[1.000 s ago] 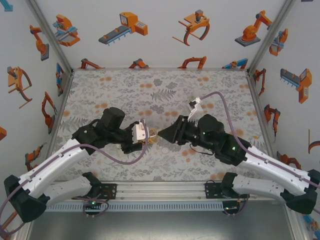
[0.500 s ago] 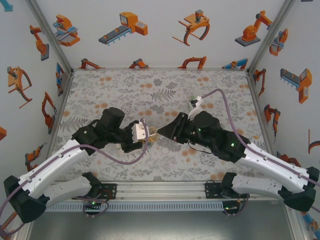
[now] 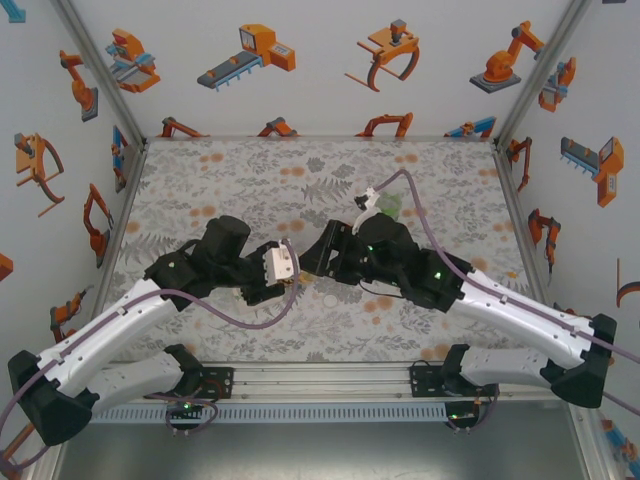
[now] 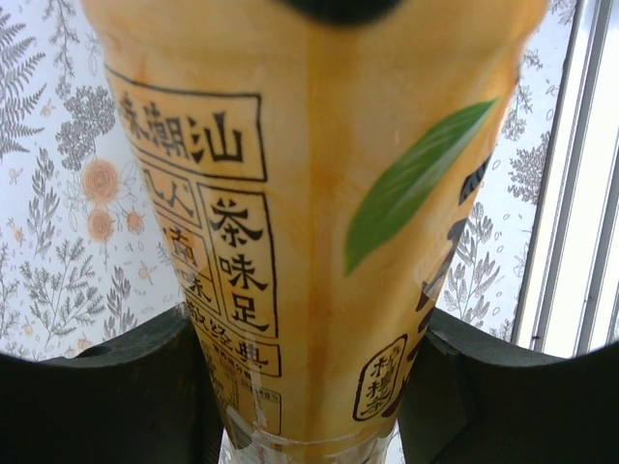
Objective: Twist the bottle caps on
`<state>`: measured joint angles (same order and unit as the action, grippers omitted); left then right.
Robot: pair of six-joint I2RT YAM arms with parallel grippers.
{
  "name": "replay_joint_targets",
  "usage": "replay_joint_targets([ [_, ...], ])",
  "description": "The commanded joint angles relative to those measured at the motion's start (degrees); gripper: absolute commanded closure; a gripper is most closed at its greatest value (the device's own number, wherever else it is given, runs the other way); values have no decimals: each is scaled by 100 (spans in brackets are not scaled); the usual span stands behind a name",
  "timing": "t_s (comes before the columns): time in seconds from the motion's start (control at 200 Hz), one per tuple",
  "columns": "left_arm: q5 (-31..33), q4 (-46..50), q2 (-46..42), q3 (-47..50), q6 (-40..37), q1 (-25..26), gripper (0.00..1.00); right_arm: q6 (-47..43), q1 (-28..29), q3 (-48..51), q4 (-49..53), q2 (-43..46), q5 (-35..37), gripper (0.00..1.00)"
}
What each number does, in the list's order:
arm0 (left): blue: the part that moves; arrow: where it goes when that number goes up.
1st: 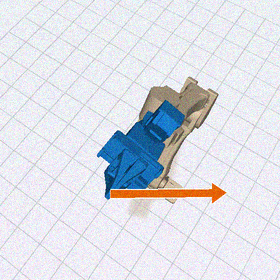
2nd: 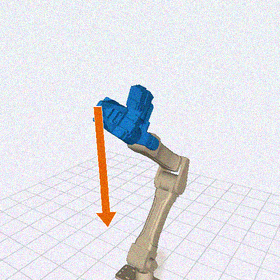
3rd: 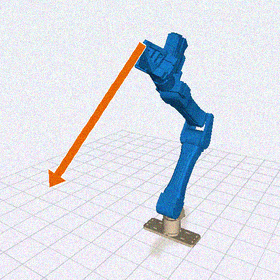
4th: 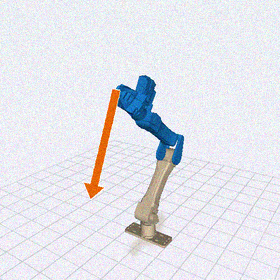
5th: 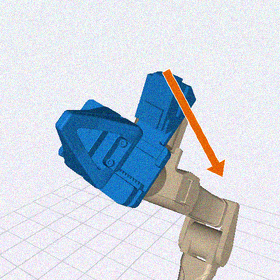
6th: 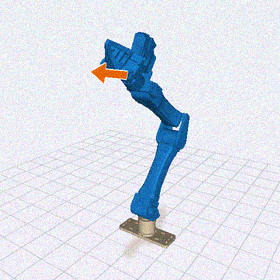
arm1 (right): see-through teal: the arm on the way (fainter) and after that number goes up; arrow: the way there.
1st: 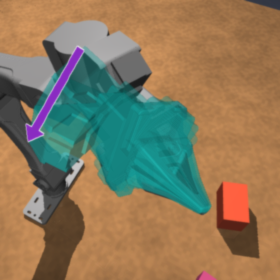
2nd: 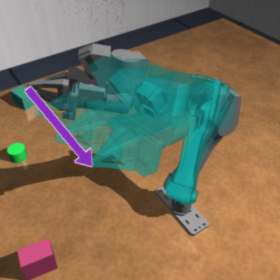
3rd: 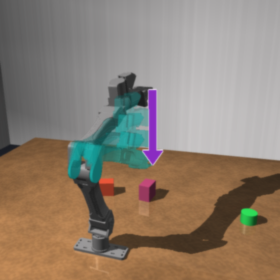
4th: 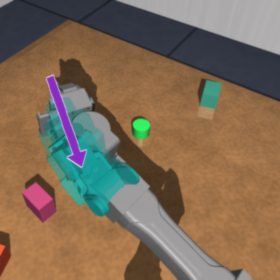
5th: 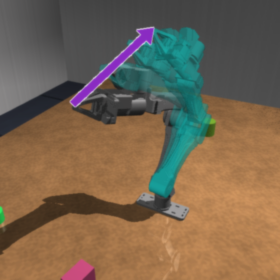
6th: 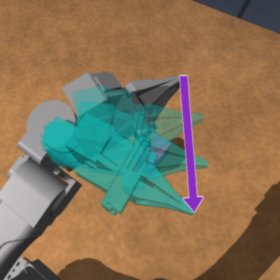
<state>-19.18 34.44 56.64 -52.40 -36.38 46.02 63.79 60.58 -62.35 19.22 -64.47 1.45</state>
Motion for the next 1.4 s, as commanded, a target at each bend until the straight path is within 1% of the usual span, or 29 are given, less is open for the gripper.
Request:
replay_joint_targets([
  [0.0, -368, -418, -60, -49, 43, 32, 100, -112, 38, -120, -200, -298, -227, 35],
  [0.12, -385, -420, -79, -50, 61, 30, 100, -117, 39, -109, -365, -525, -295, 35],
  [0.245, -407, -480, -151, -4, 78, 30, 100, -104, 34, -10, -478, -546, -219, 36],
  [0.35, -431, -515, -188, 13, 74, 34, 100, -65, 38, 98, -664, -514, -189, 41],
  [0.401, -412, -526, -197, 32, 78, 26, 100, -43, 35, 119, -698, -497, -183, 46],
  [0.441, -379, -537, -198, 28, 87, 22, 100, -46, 35, 133, -703, -484, -183, 49],
  [0.461, -364, -535, -191, 28, 94, 23, 95, -55, 35, 123, -690, -471, -159, 50],
  [0.486, -351, -534, -191, 28, 95, 22, 87, -80, 39, 125, -657, -455, -122, 50],
  [0.556, -341, -556, -197, 35, 122, 21, 57, -189, 8, 126, -550, -400, -15, 52],
  [0.586, -341, -576, -210, 45, 139, 22, 46, -239, -34, 121, -487, -384, -5, 53],
  [0.671, -359, -678, -272, 111, 166, 22, 22, -444, -200, 51, -195, -365, -13, 56],
  [0.701, -371, -696, -298, 124, 171, 26, 17, -549, -276, 11, -63, -371, -14, 57],
  [0.726, -376, -709, -314, 133, 175, 22, 15, -649, -339, -34, 60, -382, -21, 58],
  [0.886, -368, -793, -429, 202, 187, 22, 11, -1554, -953, -587, 1126, -676, -163, 60],
  [1.091, -362, -810, -422, 213, 193, 15, 11, -3148, -1907, -1885, 2938, -1735, -147, 61],
  [1.227, -371, -800, -342, 179, 291, -21, 11, -3888, -2290, -2782, 3453, -2558, 111, 61],
  [1.397, -308, -748, -175, 108, 442, -101, 11, -4400, -2696, -4032, 3862, -3661, 385, 60],
])
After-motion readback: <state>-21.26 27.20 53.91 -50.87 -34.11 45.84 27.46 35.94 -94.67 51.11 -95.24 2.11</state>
